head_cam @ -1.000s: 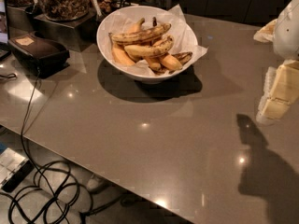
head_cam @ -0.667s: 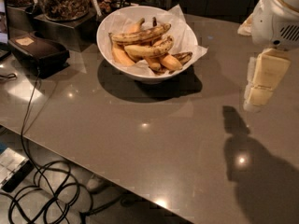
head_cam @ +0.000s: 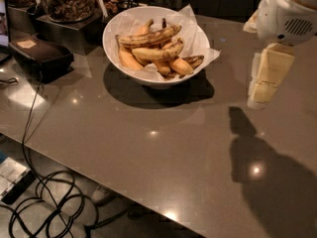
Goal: Pick banana from white bowl
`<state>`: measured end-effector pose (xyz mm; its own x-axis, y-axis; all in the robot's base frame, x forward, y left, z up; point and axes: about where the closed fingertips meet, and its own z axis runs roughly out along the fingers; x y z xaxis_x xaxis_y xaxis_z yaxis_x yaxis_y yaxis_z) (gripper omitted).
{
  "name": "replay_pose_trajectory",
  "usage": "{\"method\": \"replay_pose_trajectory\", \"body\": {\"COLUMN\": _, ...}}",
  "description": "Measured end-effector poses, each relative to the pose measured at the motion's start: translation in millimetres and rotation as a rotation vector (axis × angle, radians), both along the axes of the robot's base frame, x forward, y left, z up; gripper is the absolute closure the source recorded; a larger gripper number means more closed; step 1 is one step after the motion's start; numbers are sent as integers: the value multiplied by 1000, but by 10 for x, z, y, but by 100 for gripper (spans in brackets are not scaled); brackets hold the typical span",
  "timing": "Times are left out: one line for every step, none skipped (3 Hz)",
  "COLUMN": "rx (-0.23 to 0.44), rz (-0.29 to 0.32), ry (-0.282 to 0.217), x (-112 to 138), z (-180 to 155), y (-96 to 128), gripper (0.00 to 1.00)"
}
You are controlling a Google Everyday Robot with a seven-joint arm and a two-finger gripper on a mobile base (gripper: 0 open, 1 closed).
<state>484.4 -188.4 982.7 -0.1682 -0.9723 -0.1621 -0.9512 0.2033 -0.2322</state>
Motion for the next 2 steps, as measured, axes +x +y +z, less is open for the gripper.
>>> {"method": "replay_pose_trajectory", "body": {"rx": 3, "rz": 54, "ry": -8, "x": 253, "z": 58, "y": 163, "gripper": 0}}
{"method": "replay_pose_trajectory", "body": {"rx": -24, "rz": 98, "ry": -47, "x": 416, "z": 158, "y": 321, "gripper": 0}}
